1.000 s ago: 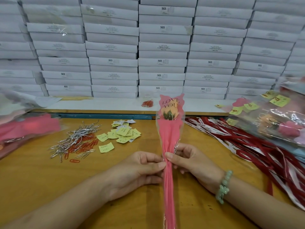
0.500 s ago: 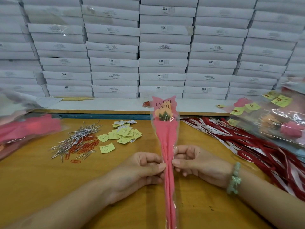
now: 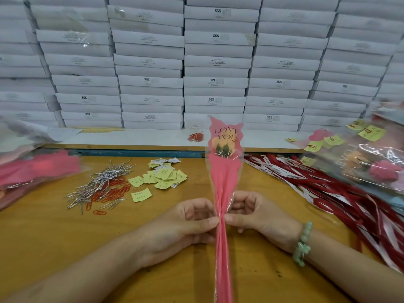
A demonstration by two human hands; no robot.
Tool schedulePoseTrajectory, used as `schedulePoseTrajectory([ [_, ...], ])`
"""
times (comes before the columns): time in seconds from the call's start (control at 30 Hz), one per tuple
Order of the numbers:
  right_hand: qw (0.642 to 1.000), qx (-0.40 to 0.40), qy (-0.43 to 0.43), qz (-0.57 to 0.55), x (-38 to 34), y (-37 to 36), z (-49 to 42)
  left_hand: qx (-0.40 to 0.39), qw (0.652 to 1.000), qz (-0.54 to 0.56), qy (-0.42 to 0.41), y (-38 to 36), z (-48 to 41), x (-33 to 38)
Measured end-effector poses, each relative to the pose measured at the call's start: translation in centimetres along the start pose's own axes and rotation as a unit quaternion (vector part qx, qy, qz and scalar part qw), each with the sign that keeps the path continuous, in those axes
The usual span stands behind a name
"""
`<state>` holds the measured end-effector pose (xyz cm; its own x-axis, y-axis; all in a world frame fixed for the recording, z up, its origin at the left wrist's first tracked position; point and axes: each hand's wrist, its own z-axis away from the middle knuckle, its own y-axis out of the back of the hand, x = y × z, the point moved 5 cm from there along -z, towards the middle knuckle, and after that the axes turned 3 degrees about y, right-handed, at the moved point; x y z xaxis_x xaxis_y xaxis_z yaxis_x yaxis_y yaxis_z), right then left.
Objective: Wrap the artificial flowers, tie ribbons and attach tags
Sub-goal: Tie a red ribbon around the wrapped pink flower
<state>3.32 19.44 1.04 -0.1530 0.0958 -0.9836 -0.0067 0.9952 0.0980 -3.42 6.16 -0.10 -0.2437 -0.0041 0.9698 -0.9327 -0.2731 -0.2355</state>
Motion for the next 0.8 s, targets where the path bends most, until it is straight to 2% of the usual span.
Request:
schedulePoseTrajectory([
  [0.2, 1.000, 0.010, 0.011, 0.013, -0.07, -0.21, 0.03, -0.035, 0.999, 0.012, 0.009, -0.30, 0.25, 0.23],
  [0.7, 0.999, 0.022, 0.046, 0.017, -0.22, -0.29, -0.10, 0.009, 0.999, 0.040, -0.021, 0.15, 0.08, 0.05],
  [0.8, 1.000, 0.000, 0.025, 0.004, -0.08, 0.15, -0.38, 0.006, 0.998, 0.053, -0.044, 0.00, 0.25, 0.29],
])
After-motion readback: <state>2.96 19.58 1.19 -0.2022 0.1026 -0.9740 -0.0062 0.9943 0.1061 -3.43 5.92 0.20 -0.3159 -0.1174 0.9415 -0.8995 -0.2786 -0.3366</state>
